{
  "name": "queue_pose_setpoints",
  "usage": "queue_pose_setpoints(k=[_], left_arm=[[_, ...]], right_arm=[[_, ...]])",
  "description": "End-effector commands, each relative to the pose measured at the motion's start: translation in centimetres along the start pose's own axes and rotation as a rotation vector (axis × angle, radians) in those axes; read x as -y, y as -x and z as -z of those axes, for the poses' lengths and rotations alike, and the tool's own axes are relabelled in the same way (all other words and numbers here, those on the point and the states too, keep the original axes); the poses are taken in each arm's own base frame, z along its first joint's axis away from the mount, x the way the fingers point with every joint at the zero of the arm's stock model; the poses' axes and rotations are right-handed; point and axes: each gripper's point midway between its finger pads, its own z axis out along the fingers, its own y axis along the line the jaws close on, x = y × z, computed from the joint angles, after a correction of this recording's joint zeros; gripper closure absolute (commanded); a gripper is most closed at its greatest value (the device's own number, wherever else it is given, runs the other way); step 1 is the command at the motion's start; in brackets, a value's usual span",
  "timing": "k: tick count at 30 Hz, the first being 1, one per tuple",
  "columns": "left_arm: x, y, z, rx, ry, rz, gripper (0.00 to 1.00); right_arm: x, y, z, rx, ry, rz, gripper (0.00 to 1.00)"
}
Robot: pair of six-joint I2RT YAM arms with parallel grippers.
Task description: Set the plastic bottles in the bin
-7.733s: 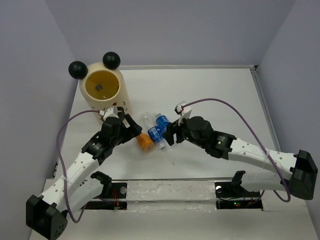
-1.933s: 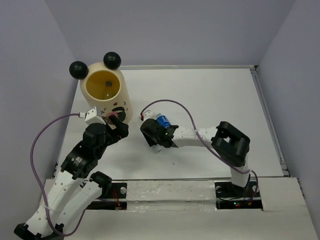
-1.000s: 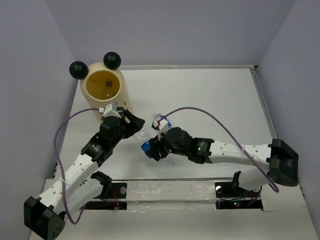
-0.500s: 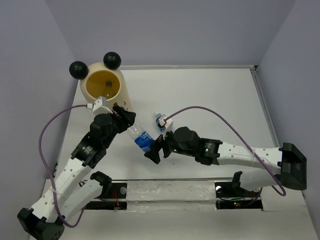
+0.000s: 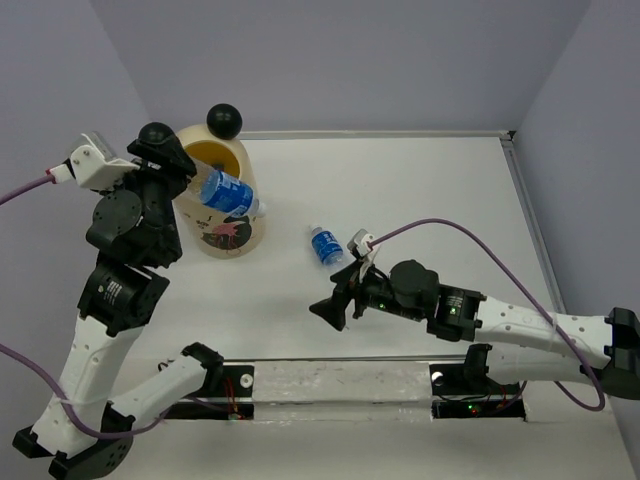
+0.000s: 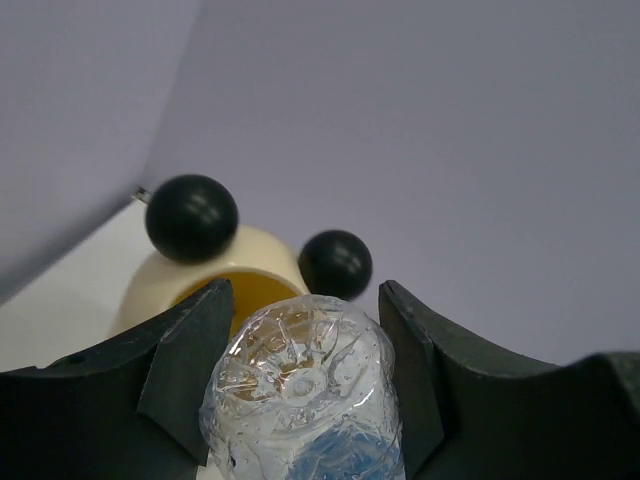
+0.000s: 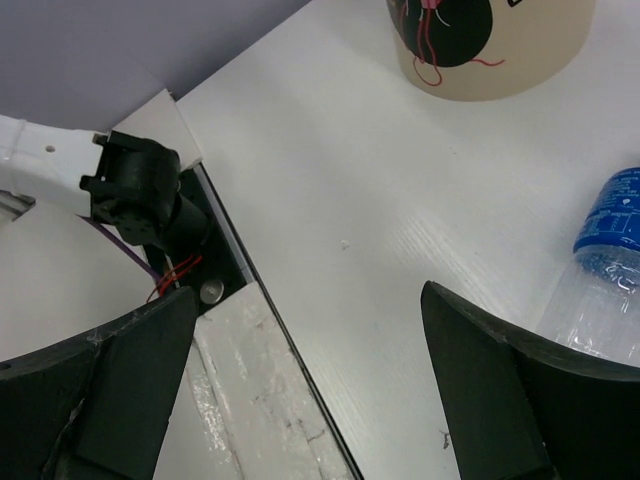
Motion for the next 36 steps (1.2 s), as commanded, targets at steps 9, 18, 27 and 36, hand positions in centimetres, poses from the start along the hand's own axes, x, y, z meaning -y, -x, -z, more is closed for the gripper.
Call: queue_pose_setpoints(k=[9,18,27,36], left_arm=[[-3.2,7.0,-2.6,0.348,0.423,-0.229,0.8],[-3.5,2.1,-5.6,0.368,0.452,-0.352,0.8],[-5.3,-1.0,-6.3,0.38,0.445,-0.364,0.75],[-4.2,0.3,-6.6,0.426,0.403,-0.337,0.79]], right_arm=[[1.9,0.3,0.0,0.046,-0.097,0.022,0.03],[6.3,0.1,-0.1,0.075,-0.29,-0.009,0.04],[12.6,-0.1,-2.0,0.004,-0.413,-0.063,0.05],[15.0,0.9,-3.5,-0.001,-0.487,-0.044,0.03]])
